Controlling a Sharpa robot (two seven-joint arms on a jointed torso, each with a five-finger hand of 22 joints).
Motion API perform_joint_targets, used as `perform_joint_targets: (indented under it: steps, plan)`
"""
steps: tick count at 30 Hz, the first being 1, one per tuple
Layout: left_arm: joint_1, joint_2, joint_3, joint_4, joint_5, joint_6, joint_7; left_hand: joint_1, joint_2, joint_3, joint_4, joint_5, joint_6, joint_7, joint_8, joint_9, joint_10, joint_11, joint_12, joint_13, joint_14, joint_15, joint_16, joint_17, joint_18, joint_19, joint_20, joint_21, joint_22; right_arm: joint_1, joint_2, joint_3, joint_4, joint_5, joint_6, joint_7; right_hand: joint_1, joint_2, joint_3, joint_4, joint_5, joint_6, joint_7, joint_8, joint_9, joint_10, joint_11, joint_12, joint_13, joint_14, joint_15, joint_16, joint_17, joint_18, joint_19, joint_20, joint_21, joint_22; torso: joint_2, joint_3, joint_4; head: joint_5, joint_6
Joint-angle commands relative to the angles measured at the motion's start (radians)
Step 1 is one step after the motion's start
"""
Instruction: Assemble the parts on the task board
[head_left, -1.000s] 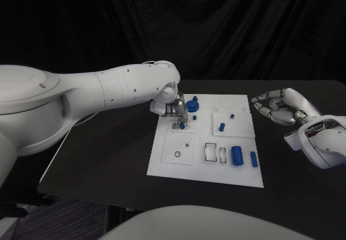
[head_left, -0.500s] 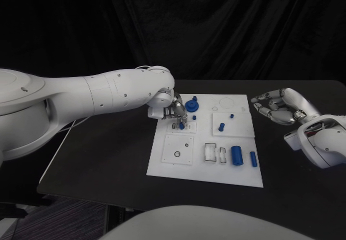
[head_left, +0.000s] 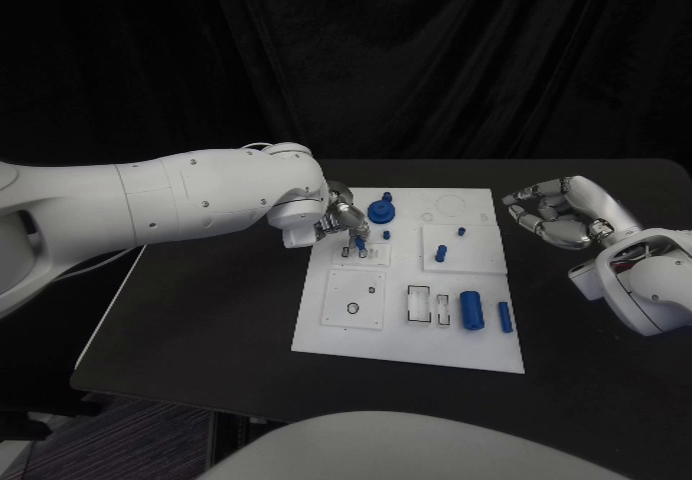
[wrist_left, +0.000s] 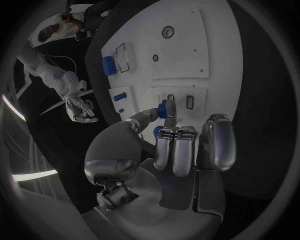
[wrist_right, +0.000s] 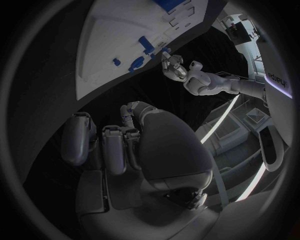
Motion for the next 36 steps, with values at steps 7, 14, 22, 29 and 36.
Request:
perform_joint_targets:
  steps: [7, 14, 22, 29, 36]
  plan:
    - [-0.027, -0.101, 0.000, 0.127, -0.134, -0.334, 0.147, -0.013, -0.004, 0.115, -0.093, -0.032, 0.010, -0.030, 0.019, 0.028, 0.105, -0.011, 0.004, 0.263, 0.106, -0.010, 0.003, 0.263, 0.009, -0.003, -0.008, -0.007, 0.179, -0.002, -0.004, 0.001, 0.003, -0.001, -0.007, -0.014, -0.013, -0.001, 0.005, 0.001, 0.004, -0.001, 0.000, -0.002, -0.001, 0.071, 0.006, -0.004, 0.232, 0.078, 0.002, -0.007, 0.193, 0.006, -0.008, 0.001, -0.003, 0.114, -0.001, 0.0011, -0.0012, 0.002, 0.000]
    - [-0.087, -0.146, 0.000, 0.184, -0.225, -0.493, 0.208, -0.017, -0.003, 0.109, -0.069, -0.048, 0.008, -0.031, 0.023, 0.035, 0.105, -0.011, 0.004, 0.263, 0.106, -0.010, 0.003, 0.263, 0.009, -0.003, -0.009, -0.009, 0.179, -0.002, -0.002, 0.001, 0.001, -0.001, -0.010, -0.011, -0.013, -0.001, 0.005, 0.001, 0.004, -0.001, 0.000, -0.002, -0.001, 0.071, 0.006, -0.004, 0.232, 0.078, 0.002, -0.007, 0.193, 0.006, -0.008, 0.001, -0.003, 0.114, -0.001, 0.0013, -0.0026, 0.001, 0.000]
    - [-0.152, -0.143, 0.000, 0.188, -0.274, -0.582, 0.246, -0.013, -0.004, 0.110, -0.067, -0.045, 0.009, -0.032, 0.024, 0.037, 0.105, -0.012, 0.004, 0.263, 0.106, -0.010, 0.003, 0.263, 0.009, -0.002, -0.009, -0.007, 0.180, -0.002, -0.006, 0.001, 0.005, -0.001, -0.015, -0.009, -0.013, -0.002, 0.005, -0.001, 0.005, 0.000, 0.000, -0.002, -0.001, 0.071, 0.006, -0.003, 0.232, 0.078, 0.002, -0.006, 0.194, 0.006, -0.008, 0.001, -0.004, 0.114, 0.000, 0.0009, -0.0022, -0.003, 0.000]
    - [-0.187, -0.137, 0.000, 0.188, -0.281, -0.610, 0.265, -0.012, -0.004, 0.109, -0.060, -0.042, 0.009, -0.032, 0.025, 0.039, 0.105, -0.013, 0.004, 0.263, 0.106, -0.011, 0.003, 0.263, 0.010, -0.004, -0.009, -0.012, 0.178, -0.002, -0.006, 0.001, 0.004, -0.001, -0.018, -0.008, -0.013, -0.002, 0.005, -0.001, 0.005, 0.000, 0.000, -0.002, -0.001, 0.071, 0.006, -0.003, 0.232, 0.078, 0.002, -0.006, 0.194, 0.006, -0.008, 0.001, -0.004, 0.114, -0.001, 0.0002, -0.0031, 0.003, 0.000]
    - [-0.211, -0.132, 0.000, 0.187, -0.283, -0.623, 0.272, -0.012, -0.006, 0.105, -0.049, -0.041, 0.005, -0.031, 0.024, 0.041, 0.105, -0.012, 0.004, 0.263, 0.106, -0.011, 0.003, 0.263, 0.011, -0.006, -0.010, -0.017, 0.177, -0.002, -0.005, 0.001, 0.004, -0.001, -0.018, -0.007, -0.013, -0.002, 0.005, -0.001, 0.005, 0.000, 0.000, -0.002, -0.001, 0.071, 0.006, -0.003, 0.232, 0.078, 0.002, -0.006, 0.194, 0.006, -0.008, 0.001, -0.004, 0.114, 0.000, 0.0007, -0.0035, 0.004, 0.000]
